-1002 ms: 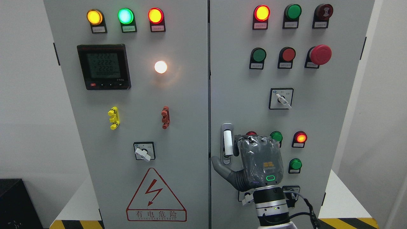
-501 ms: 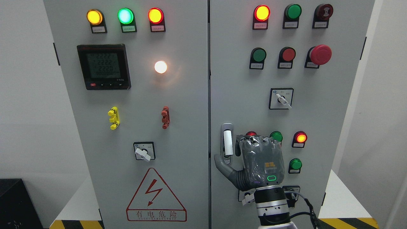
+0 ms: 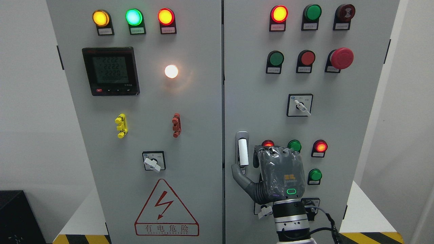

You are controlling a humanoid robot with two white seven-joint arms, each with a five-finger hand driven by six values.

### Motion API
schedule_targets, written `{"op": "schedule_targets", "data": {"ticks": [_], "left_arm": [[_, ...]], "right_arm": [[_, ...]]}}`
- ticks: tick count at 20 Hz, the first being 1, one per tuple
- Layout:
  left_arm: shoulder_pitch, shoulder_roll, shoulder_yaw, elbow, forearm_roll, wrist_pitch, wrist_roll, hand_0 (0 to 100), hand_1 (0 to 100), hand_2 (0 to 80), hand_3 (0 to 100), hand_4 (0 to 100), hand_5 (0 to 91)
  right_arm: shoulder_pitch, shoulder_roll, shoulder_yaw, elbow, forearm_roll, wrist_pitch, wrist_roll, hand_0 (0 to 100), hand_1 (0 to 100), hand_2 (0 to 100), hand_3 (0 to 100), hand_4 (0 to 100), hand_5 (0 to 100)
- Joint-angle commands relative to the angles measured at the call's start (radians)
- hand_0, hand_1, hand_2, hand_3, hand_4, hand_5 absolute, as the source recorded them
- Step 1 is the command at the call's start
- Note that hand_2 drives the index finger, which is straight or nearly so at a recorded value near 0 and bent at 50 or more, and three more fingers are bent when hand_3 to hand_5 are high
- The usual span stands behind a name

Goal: Release door handle
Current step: 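Close the right hand's fingers around the silver handle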

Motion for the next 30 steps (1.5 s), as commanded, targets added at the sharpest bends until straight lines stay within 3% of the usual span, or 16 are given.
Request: {"op": "schedule_targets", "data": {"ticks": [1,30], "left_arm": [[0.000,0.000,-0.021,-0.020,0.000,0.000,0.000,0,0,2.1,9,1,0.0],[0.000,0.000,-0.021,-0.020,0.000,0.000,0.000,0,0,2.2,9,1,0.0]], "right_arm": [[0.002,0.000,-0.009,0.000,-0.001,0.001,-0.004,19,40,78,100,98,90],[0.007,0.000,-0.032,-0.002,-0.002,0.001,-0.004,24,39,78,100,98,91]]}}
